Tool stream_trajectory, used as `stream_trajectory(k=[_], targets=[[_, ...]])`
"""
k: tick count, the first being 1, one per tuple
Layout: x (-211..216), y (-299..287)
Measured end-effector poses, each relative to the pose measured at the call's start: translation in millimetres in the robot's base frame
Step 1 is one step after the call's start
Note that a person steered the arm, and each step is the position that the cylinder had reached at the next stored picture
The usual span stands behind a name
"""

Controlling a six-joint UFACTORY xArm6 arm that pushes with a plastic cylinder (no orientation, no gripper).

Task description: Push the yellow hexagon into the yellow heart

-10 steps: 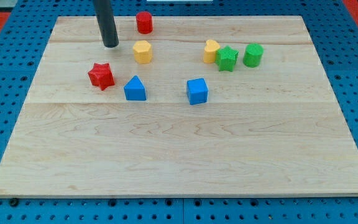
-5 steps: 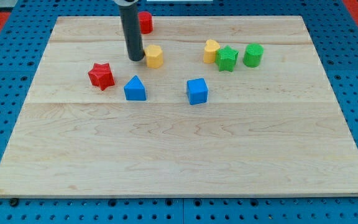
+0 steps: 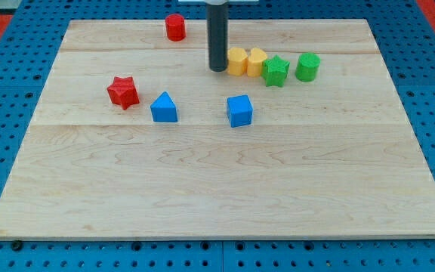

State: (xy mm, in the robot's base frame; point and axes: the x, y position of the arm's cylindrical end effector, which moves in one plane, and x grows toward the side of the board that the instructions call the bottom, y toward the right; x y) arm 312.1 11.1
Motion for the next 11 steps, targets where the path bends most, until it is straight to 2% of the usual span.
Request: stream_trajectory(k=[2, 3, 4, 5, 6, 7, 9, 11], targets=[[-10, 70], [-10, 56], [-10, -5], [-44, -16], [-82, 7], [-88, 19], [-72, 28], [-58, 75]])
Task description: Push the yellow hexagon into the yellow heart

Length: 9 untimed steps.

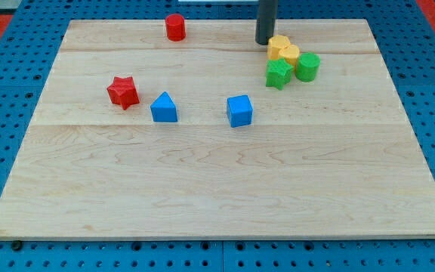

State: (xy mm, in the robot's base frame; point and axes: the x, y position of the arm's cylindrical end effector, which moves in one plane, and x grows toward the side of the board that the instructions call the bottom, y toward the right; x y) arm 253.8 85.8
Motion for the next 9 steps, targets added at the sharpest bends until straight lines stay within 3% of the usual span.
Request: stream_trajectory(k=[2, 4, 9], targets=[[38, 3], [36, -28], [30, 1]])
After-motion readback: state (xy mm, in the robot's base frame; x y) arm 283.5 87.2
